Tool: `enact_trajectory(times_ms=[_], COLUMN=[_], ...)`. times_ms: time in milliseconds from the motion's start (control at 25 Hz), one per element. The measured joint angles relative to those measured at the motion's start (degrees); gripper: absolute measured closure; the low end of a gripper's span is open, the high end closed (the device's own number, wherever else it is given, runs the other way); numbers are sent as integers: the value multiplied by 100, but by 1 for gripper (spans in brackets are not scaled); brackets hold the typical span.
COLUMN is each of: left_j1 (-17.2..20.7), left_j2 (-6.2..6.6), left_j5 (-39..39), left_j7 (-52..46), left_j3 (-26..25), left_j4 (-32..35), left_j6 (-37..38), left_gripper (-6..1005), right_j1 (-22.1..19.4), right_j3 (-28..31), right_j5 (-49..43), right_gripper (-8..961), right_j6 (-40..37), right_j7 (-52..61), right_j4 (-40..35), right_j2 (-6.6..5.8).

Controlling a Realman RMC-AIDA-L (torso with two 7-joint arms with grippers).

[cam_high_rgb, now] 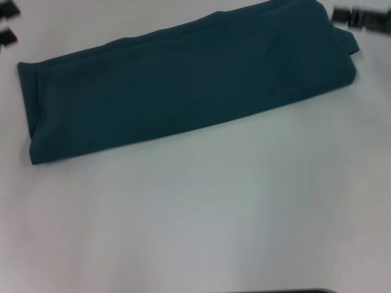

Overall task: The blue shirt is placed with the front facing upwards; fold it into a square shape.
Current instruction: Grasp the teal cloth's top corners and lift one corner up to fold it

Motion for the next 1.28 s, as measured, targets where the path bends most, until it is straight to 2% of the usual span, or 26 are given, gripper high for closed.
enact_trajectory(times_ms=[120,200,240,440,680,1000,1280], left_j1=[195,229,307,259,150,-7,126], left_j2=[-55,-57,-50,-39,-141,-289,-271], left_j5=[-5,0,28,226,435,538,540], left_j7=[319,433,818,951,554,-352,-306], left_j3=[32,39,89,250,328,438,437], left_j4=[210,265,481,898,1102,1542,1688], left_j6=[148,170,276,280,-21,-1059,-1346], left_gripper=[276,276,276,277,277,277,278], right_j1=[-164,-221,-230,-155,41,230,318], right_j3=[35,48,57,69,66,84,98], right_j5=[-62,-176,-224,-369,-782,-1048,-1031], right_gripper=[26,26,27,27,28,30,31], right_j6=[-204,-254,-252,-240,-230,-232,-236], right_j7=[-40,-46,-44,-36,-18,10,19], right_j4=[206,362,406,633,657,677,677], right_j2=[-18,-89,-122,-238,-217,-209,-230])
